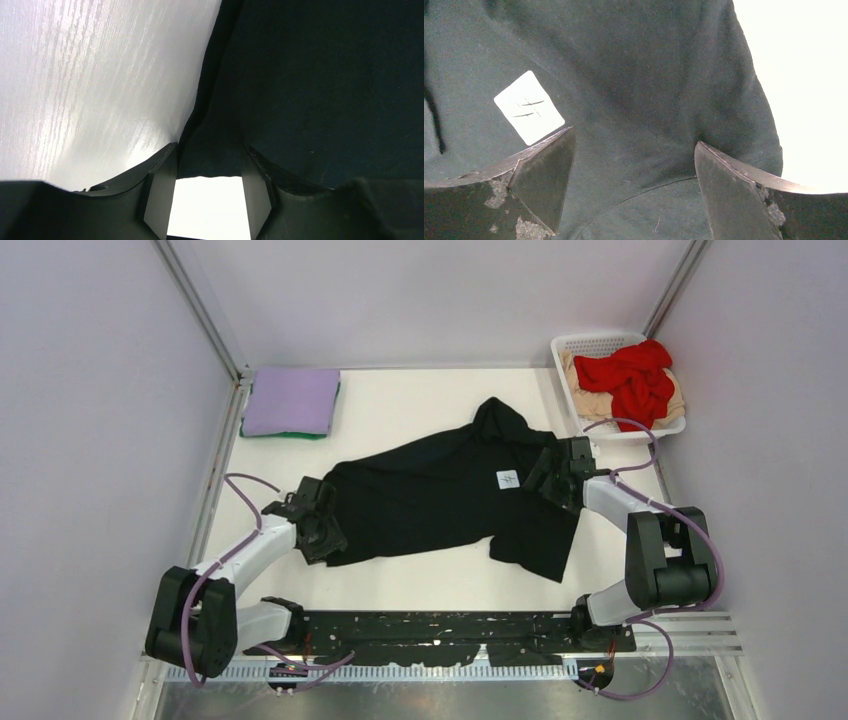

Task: Fold and stack the t-shirts
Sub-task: Flatten out the tshirt

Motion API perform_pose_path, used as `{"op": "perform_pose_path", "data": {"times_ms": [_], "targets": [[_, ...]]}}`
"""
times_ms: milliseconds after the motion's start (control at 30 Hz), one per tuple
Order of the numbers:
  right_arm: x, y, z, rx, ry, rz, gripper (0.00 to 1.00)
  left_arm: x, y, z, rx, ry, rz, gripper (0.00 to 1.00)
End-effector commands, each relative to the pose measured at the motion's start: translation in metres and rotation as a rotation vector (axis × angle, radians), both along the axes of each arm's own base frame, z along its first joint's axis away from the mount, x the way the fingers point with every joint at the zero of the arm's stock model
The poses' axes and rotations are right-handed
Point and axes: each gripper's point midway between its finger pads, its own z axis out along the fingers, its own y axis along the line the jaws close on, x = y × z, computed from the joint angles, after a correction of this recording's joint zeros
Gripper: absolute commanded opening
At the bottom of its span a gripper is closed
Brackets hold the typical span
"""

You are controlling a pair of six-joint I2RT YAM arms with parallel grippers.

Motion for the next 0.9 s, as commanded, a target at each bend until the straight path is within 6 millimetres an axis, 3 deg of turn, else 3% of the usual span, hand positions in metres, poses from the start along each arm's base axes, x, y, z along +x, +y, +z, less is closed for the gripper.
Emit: {"op": "perform_pose_path", "data": {"times_ms": [0,200,233,300,467,700,867], "targets": [[-0.012,-0.009,-0.003,-0.010,0.034,-0.037,0.95,-0.033,0.002,-0.015,0.018,0.123,-0.004,0.48],[-0.012,-0.010,-0.002,-0.009,0.029,-0.039,0.96,-0.026,-0.011,-0.014,0.012,0.115,-0.047,0.32],[-0.012,-0.011,-0.002,-0.010,0.029,-0.041,0.96,-0.025,-0.014,-0.014,0.010,0.114,-0.057,0.25],[-0.012,-0.012,-0.002,-0.011,0.029,-0.044,0.96,-0.024,-0.019,-0.018,0.007,0.124,-0.073,0.02],[-0.012,-0.012,-0.001,-0.012,0.025,-0.041,0.95,-0.019,-0.022,-0.016,0.012,0.130,-0.104,0.00],[-0.015,-0.022,0.021,-0.051,-0.017,-0.066,0.95,-0.009,-0.022,0.017,-0.009,-0.027,-0.156,0.00],[-0.039,-0.032,0.046,-0.095,-0.012,-0.099,0.95,-0.004,-0.031,0.033,-0.063,-0.102,-0.190,0.00]]}}
